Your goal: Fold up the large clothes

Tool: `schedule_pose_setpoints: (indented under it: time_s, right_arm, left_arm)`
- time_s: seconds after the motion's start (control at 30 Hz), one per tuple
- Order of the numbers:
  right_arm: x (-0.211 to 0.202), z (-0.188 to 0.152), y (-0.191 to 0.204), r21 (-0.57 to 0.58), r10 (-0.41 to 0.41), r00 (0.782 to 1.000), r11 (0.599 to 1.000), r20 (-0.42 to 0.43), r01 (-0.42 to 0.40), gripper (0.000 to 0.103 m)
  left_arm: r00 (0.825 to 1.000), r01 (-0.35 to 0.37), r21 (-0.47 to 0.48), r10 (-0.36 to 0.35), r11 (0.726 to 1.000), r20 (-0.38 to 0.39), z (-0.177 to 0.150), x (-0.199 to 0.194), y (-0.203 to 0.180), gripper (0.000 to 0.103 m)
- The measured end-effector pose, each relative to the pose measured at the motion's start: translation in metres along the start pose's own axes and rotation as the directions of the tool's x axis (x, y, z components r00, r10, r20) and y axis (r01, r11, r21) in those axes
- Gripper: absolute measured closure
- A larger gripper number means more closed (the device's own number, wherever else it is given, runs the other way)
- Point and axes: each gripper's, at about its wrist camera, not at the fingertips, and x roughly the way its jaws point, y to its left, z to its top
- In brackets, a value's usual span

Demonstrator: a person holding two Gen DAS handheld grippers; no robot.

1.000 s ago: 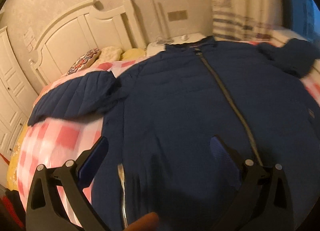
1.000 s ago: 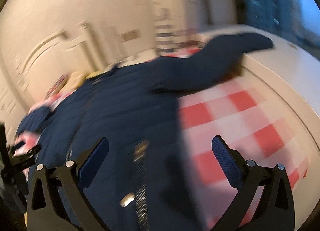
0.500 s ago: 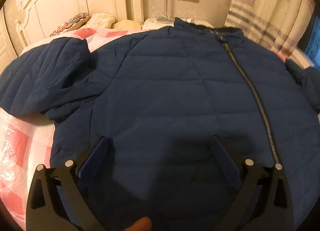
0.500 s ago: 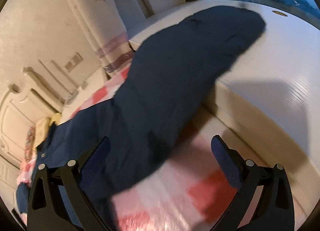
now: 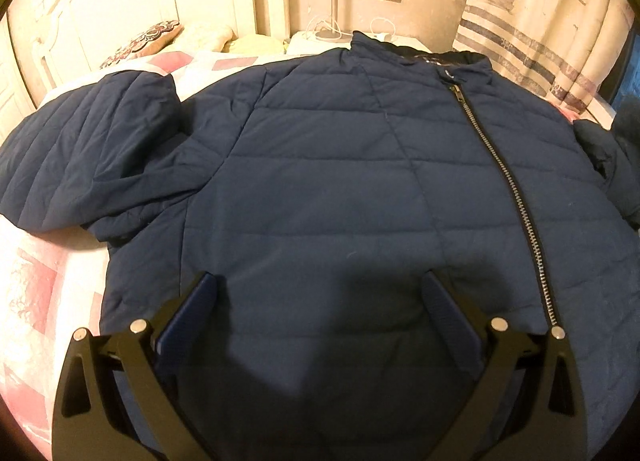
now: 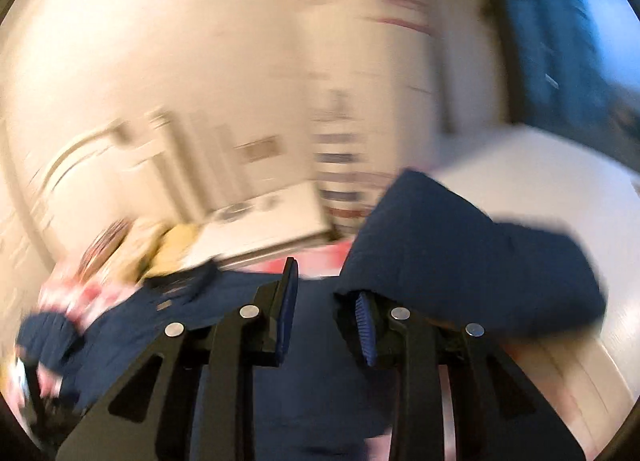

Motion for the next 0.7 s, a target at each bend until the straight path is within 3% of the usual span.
schedule_pose_setpoints:
  time_s: [0.13, 0.23, 0.33, 0.4, 0.43, 0.47, 0.5, 0.53, 0.57, 0.63, 0.7]
  right_arm:
    - [0.006, -0.024, 0.083, -0.140, 0.130, 0.988, 0.980, -0.079, -0.140, 0.074]
    - [0.024, -0.061, 0.130, -0.178, 0.208, 0.958, 0.953, -0.200, -0.244, 0.074]
    - [0.051, -0.116, 0.177, -0.283, 0.158, 0.919, 0.920, -0.362, -0.270, 0.073]
    - [0.062, -0.148, 0.185, -0.294, 0.131, 0.872, 0.909, -0.471, -0.296, 0.071]
    - [0.064, -0.155, 0.185, -0.301, 0.120, 0.866, 0.907, -0.485, -0.294, 0.070]
    - [0.060, -0.154, 0.183, -0.293, 0.140, 0.864, 0.904, -0.484, -0.310, 0.057]
    - [0.056, -0.152, 0.180, -0.261, 0.165, 0.848, 0.906, -0.505, -0.332, 0.031]
    - [0.051, -0.150, 0.175, -0.211, 0.200, 0.826, 0.911, -0.527, -0.355, 0.019]
    - [0.041, -0.147, 0.168, -0.170, 0.230, 0.816, 0.914, -0.529, -0.368, 0.014]
    - [0.015, -0.137, 0.161, -0.155, 0.257, 0.832, 0.914, -0.492, -0.374, 0.017]
    - [-0.008, -0.121, 0.136, -0.138, 0.254, 0.880, 0.933, -0.402, -0.332, 0.022]
  left_arm:
    - [1.000, 0.026, -0.041, -0.025, 0.999, 0.018, 0.000, -0.003, 0.009, 0.002]
    - [0.999, 0.037, -0.061, -0.035, 0.997, 0.030, -0.001, -0.005, 0.012, 0.003]
    - [0.998, 0.051, -0.076, -0.048, 0.996, 0.038, 0.000, -0.006, 0.016, 0.003]
    - [0.998, 0.054, -0.079, -0.051, 0.995, 0.039, -0.001, -0.006, 0.016, 0.003]
    - [0.998, 0.051, -0.077, -0.049, 0.996, 0.038, -0.001, -0.006, 0.015, 0.003]
    - [0.998, 0.050, -0.076, -0.047, 0.996, 0.039, -0.001, -0.006, 0.015, 0.003]
    - [0.998, 0.050, -0.076, -0.047, 0.996, 0.040, -0.001, -0.006, 0.015, 0.003]
    - [0.998, 0.051, -0.077, -0.048, 0.996, 0.039, -0.001, -0.006, 0.015, 0.003]
    - [0.998, 0.051, -0.078, -0.048, 0.996, 0.039, -0.001, -0.005, 0.015, 0.003]
    - [0.998, 0.051, -0.078, -0.047, 0.996, 0.045, -0.001, -0.006, 0.015, 0.003]
    - [0.998, 0.053, -0.080, -0.049, 0.995, 0.047, -0.002, -0.006, 0.016, 0.003]
